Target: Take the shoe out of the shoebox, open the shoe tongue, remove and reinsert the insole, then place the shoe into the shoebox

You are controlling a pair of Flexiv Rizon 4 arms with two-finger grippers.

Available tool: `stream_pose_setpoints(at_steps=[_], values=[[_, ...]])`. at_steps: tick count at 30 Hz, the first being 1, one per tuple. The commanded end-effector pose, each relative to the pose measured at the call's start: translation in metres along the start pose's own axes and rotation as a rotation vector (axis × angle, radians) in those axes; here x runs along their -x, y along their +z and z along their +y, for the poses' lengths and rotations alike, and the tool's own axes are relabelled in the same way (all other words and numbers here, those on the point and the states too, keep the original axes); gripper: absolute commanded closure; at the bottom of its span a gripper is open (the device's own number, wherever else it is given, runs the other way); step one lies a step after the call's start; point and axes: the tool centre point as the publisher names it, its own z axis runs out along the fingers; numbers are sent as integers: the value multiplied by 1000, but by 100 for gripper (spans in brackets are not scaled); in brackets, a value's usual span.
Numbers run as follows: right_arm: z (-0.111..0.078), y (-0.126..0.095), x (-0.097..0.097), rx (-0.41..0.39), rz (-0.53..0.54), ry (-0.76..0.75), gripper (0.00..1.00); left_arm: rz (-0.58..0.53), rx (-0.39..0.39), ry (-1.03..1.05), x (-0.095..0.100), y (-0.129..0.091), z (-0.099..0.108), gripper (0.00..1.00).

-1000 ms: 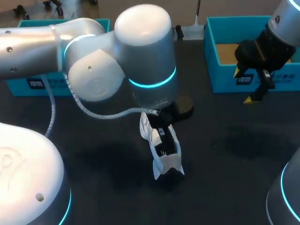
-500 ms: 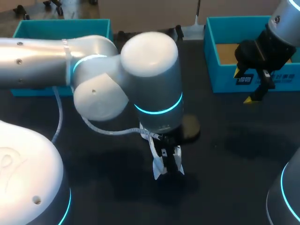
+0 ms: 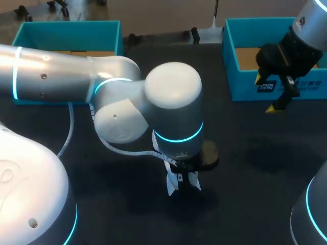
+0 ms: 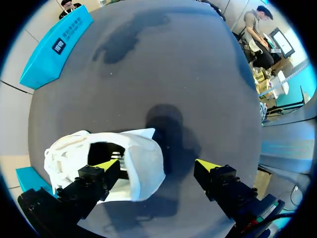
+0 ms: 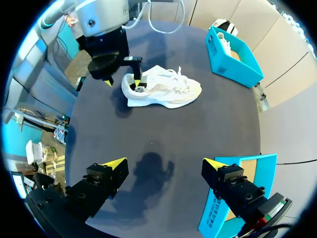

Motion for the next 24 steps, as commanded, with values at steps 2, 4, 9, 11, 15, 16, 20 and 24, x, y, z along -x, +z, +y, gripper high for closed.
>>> stream_pose_setpoints(at_steps=[2,4,9,11,15,16,20,24], values=[[1,1,1,-4,1,1,0,6,9,-1,2,22,-5,0],[1,1,1,-4,1,1,0,5,12,-7,3,25,-6,0],[1,1,1,-4,1,1,0,13,22,-15,5,29,-5,0],[1,1,1,-4,1,1,0,15,25,-18,5,31,-5,0],[1,1,1,-4,1,1,0,23,33,-16,4,33,-3,15],[1,1,1,-4,1,1,0,26,35,-16,4,34,-2,40],[1,1,1,-4,1,1,0,40,48,-22,4,36,0,53],[1,1,1,-4,1,1,0,55,49,-24,4,37,0,66]])
